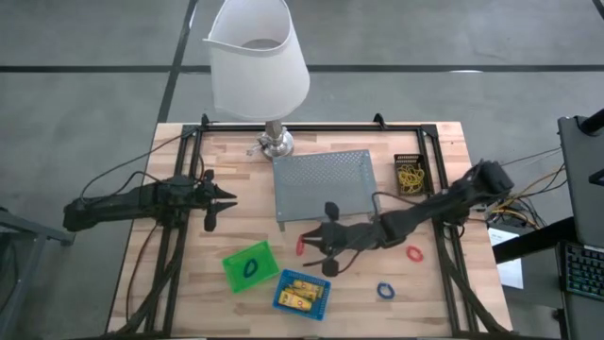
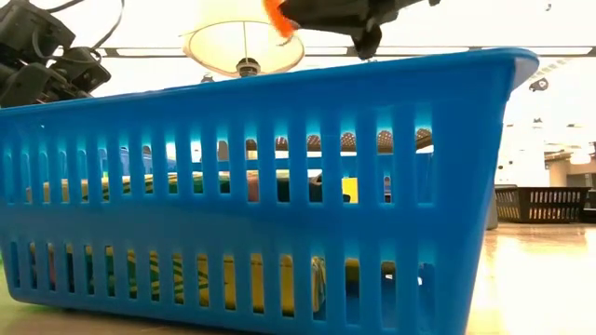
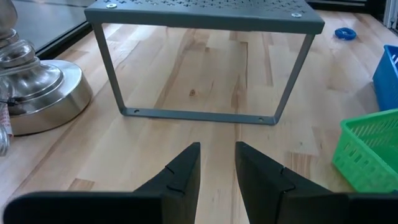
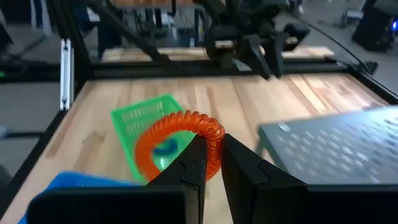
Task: Pick & Place Office Desk Supplies
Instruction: Put the left orange spring rubber band into the green basket
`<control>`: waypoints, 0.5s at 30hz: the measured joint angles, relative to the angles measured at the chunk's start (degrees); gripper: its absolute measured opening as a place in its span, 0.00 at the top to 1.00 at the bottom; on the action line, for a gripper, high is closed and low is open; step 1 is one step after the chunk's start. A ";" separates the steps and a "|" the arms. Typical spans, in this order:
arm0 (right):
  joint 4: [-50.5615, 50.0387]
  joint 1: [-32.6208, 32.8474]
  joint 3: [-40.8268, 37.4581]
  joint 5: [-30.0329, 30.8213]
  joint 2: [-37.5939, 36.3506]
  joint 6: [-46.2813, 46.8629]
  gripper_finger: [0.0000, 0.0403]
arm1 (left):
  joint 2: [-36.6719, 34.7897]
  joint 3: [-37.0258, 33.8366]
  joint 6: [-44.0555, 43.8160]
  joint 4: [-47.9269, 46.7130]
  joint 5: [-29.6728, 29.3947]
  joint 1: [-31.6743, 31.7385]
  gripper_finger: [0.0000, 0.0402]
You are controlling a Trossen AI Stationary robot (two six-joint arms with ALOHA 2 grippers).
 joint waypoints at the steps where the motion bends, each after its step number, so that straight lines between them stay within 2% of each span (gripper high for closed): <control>1: 2.36 0.00 0.00 0.01 1.52 -0.37 0.92 | -0.02 0.00 0.00 0.00 0.00 -0.01 0.74; 8: 13.52 -0.23 0.94 0.03 10.74 -1.36 0.92 | 0.07 0.00 0.00 0.00 -0.02 0.00 0.74; 15: 14.65 -0.24 8.90 -0.06 19.84 -1.59 0.92 | 0.07 0.00 0.00 0.00 -0.02 -0.02 0.74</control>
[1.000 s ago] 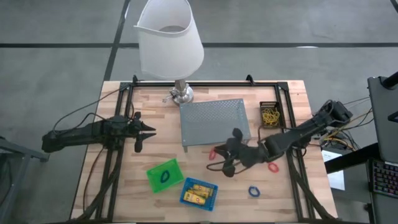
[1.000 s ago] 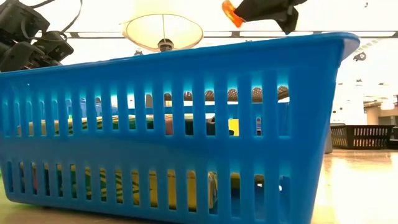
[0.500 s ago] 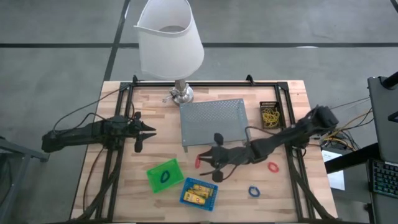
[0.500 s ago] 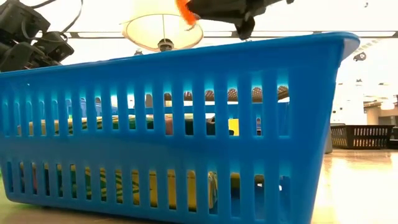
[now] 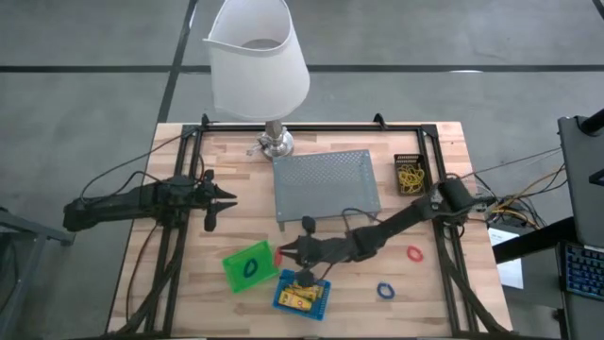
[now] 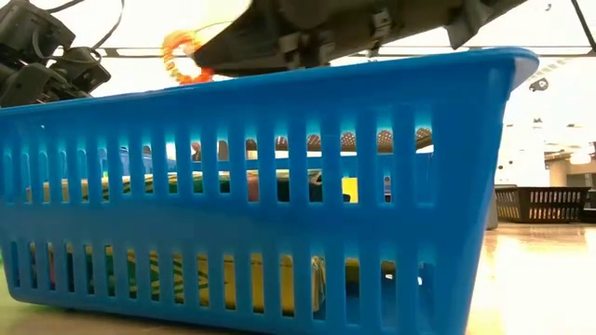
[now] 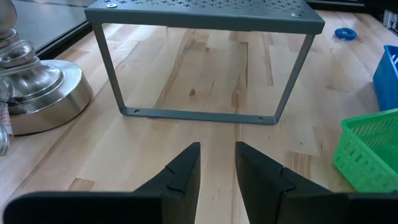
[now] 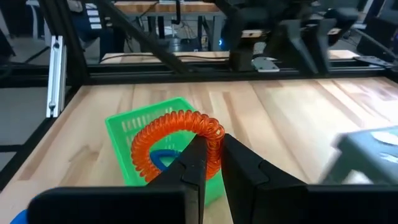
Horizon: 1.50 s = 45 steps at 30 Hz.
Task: Pick & Place Office Desk Supplies
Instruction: Put the left orange spring rubber band into the green basket
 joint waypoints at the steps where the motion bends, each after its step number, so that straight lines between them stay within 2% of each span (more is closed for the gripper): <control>1: -0.45 0.02 1.42 0.02 1.24 -0.28 0.92 | 0.02 0.00 0.00 0.00 0.00 0.02 0.74; 14: -14.81 -0.03 19.95 0.06 12.52 1.75 0.92 | 0.01 0.00 -0.01 0.00 -0.04 0.00 0.74; 19: -16.96 -0.03 25.02 0.06 16.14 2.50 0.92 | 0.13 0.00 0.00 0.00 -0.09 0.02 0.74; 29: -18.47 -0.23 27.55 0.27 18.61 10.02 0.92 | 1.15 0.00 0.00 0.00 -0.13 0.00 0.74; 37: -25.86 -0.83 27.53 0.28 18.60 16.54 0.92 | 1.11 0.00 0.00 0.00 -0.15 0.02 0.74; 45: -28.47 -0.72 27.51 0.19 18.58 17.59 0.92 | 1.11 0.00 0.00 0.00 -0.15 0.00 0.74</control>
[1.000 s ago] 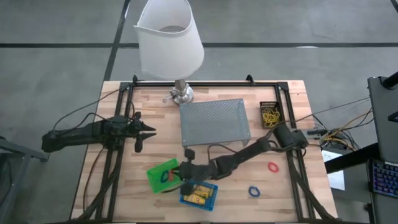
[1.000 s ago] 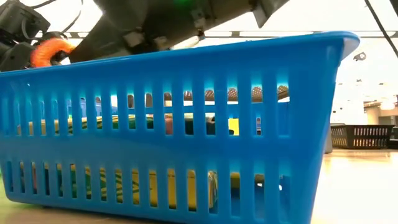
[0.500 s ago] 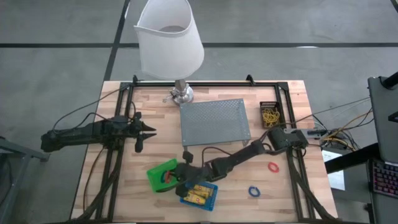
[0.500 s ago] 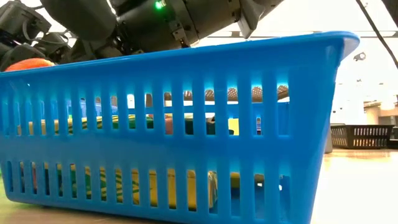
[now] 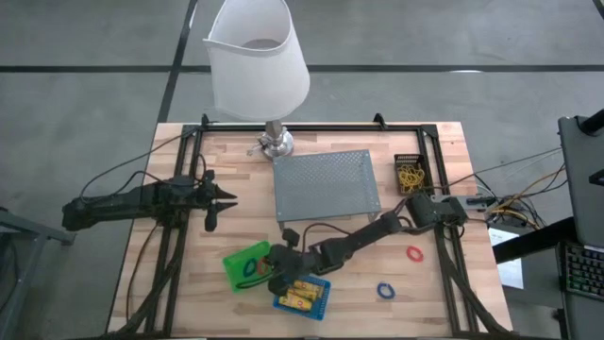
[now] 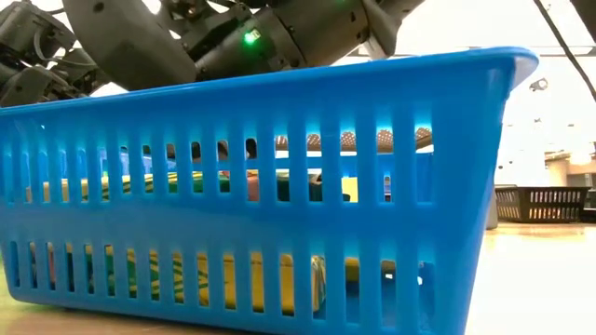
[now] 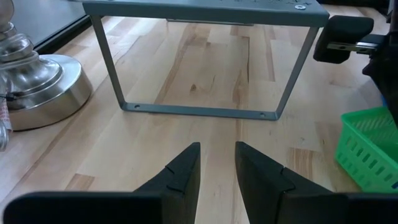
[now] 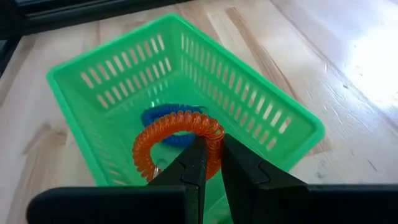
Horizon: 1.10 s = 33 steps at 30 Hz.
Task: Pick & Place Office Desk Supplies
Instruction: Put the left orange spring rubber band into the green basket, then put the blue spring rubber band into the green basket
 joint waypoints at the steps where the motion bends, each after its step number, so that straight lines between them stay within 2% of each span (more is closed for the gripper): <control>1: -0.01 -0.01 0.00 0.01 0.00 0.41 0.92 | 0.00 0.00 0.00 0.00 0.00 0.01 0.74; 7: -0.13 -0.11 0.25 0.24 0.00 0.81 0.88 | 0.00 0.00 -0.01 0.00 0.00 0.01 0.74; 19: 0.20 -0.04 0.83 0.31 0.00 0.23 0.64 | 0.00 0.00 0.00 0.00 0.00 0.02 0.74; 29: -0.21 0.80 3.58 1.90 -0.31 -4.04 0.65 | 0.00 0.00 0.00 0.00 0.00 0.00 0.74; 33: -6.19 2.23 6.54 6.08 -1.85 -6.13 0.66 | 0.00 0.00 0.00 0.00 0.00 0.00 0.74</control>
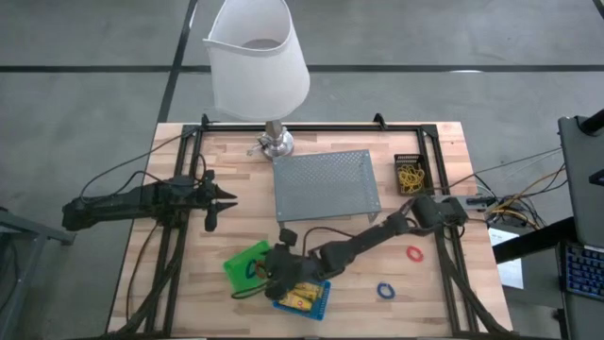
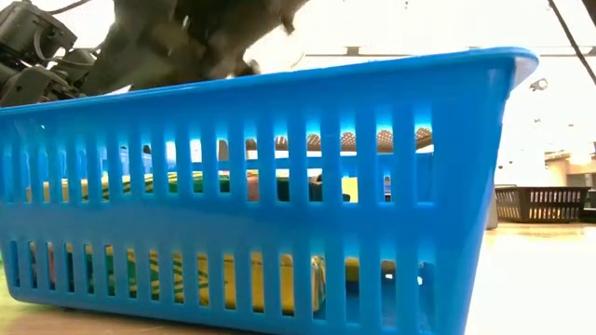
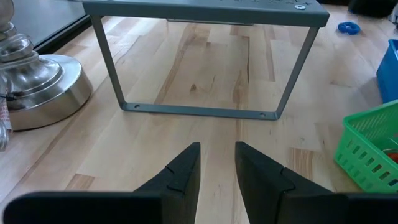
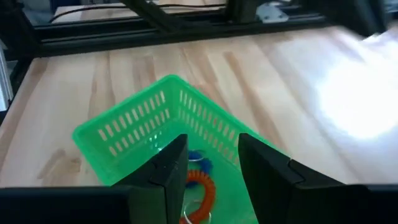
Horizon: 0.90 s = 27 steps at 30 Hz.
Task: Pick & Place Office Desk Supplies
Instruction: Put the blue spring rubber band into the green basket
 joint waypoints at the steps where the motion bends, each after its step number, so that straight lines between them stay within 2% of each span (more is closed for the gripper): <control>1: -2.59 0.52 0.76 1.13 -0.57 0.02 0.66 | 0.00 0.00 0.00 -0.01 0.00 0.01 0.74; 4: -12.06 2.34 3.40 5.03 -2.17 3.71 0.65 | 0.00 0.00 0.00 -0.02 -0.02 0.01 0.74; 7: -23.82 4.13 6.64 7.67 -3.33 11.19 0.65 | -0.01 0.00 0.00 -0.02 -0.02 0.02 0.74; 13: -52.72 7.00 17.22 6.10 -4.56 35.55 0.68 | 0.00 0.00 0.00 -0.02 -0.02 0.00 0.74; 16: -65.85 8.12 21.82 1.06 -4.59 48.65 0.70 | 0.00 0.00 0.00 -0.02 -0.02 0.00 0.74; 21: -84.37 9.35 27.25 -11.91 -4.75 65.68 0.72 | 0.00 0.00 0.00 -0.02 -0.01 0.01 0.74; 24: -88.85 10.05 28.15 -18.57 -4.86 72.70 0.73 | 0.00 0.00 -0.02 -0.02 0.00 0.02 0.74; 27: -88.56 11.23 27.36 -23.51 -5.50 73.18 0.74 | 0.00 0.00 0.00 -0.02 -0.02 0.00 0.74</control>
